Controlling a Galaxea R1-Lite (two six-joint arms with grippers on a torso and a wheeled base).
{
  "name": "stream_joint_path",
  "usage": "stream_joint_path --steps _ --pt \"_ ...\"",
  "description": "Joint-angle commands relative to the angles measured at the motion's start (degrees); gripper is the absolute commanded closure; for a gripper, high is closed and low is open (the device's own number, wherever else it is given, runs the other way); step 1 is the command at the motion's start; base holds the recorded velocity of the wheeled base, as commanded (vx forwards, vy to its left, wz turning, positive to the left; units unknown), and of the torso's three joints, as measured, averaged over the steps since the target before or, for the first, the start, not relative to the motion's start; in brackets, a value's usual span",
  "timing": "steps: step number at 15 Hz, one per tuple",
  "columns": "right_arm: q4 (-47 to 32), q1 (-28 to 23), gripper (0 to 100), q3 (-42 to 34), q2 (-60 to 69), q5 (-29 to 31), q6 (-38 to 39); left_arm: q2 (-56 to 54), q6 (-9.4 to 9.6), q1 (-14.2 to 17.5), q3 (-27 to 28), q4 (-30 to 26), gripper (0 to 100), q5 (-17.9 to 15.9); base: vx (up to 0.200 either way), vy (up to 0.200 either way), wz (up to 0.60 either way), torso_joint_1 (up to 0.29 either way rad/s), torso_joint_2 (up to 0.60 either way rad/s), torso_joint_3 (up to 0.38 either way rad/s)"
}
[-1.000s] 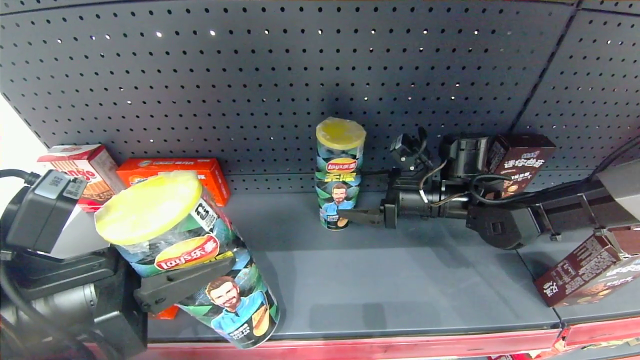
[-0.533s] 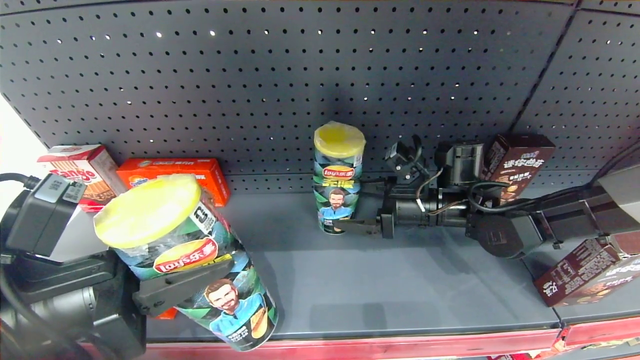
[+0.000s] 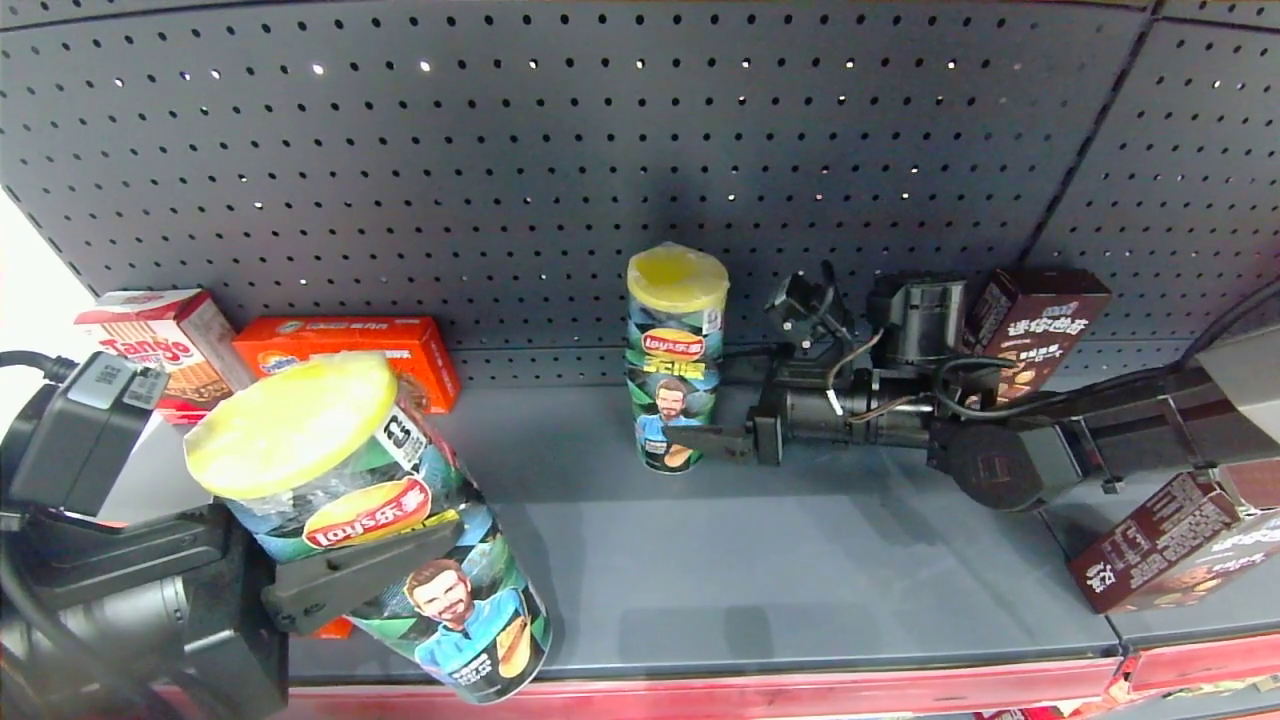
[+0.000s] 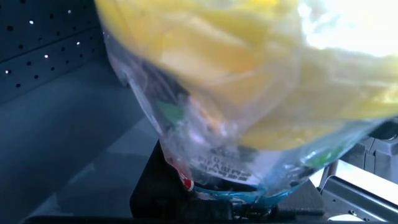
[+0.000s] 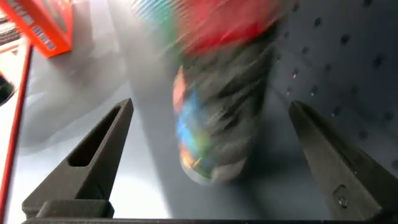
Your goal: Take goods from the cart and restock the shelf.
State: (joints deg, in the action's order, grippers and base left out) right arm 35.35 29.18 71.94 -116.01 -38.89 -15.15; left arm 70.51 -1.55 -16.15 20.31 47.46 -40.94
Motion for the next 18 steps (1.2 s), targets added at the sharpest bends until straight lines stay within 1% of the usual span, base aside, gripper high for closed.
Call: stream_joint_path --steps 1,3,5,8,9,13,16,18 --pt "-0.02 0.35 0 3.47 -3.0 0.22 0.12 0.07 -0.03 0.07 -0.01 0.09 100 0.07 0.0 0.0 0.0 0.0 0.0 0.0" --pt "-0.02 0.61 0 5.49 -4.93 0.22 0.21 -0.02 0.05 0.86 -0.01 0.09 100 -0.02 0.0 0.0 0.0 0.0 0.0 0.0" --pt "-0.02 0.96 0 7.69 -6.69 0.39 0.39 -0.02 0.05 0.95 -0.18 0.09 100 -0.02 0.0 0.0 0.0 0.0 0.0 0.0" --pt "0.16 1.75 0 10.94 -8.97 2.76 2.15 -0.02 -0.03 1.21 -0.62 0.09 100 -0.02 0.0 0.0 0.0 0.0 0.0 0.0" --pt "0.33 1.93 100 12.0 -9.94 2.76 2.58 -0.11 0.05 1.21 -0.97 0.0 100 -0.02 0.0 0.0 0.0 0.0 0.0 0.0" --pt "1.03 2.1 100 12.26 -9.85 3.12 3.11 -0.11 0.05 1.21 -0.97 0.09 100 -0.02 0.0 0.0 0.0 0.0 0.0 0.0" --pt "1.03 2.02 100 11.47 -8.36 2.85 3.11 -0.11 0.05 1.21 -1.06 0.09 100 -0.02 0.0 0.0 0.0 0.0 0.0 0.0" --pt "1.03 2.1 100 9.63 -5.72 2.24 3.11 -0.2 0.05 1.21 -1.59 0.09 100 -0.02 0.0 0.0 0.0 0.0 0.0 0.0"
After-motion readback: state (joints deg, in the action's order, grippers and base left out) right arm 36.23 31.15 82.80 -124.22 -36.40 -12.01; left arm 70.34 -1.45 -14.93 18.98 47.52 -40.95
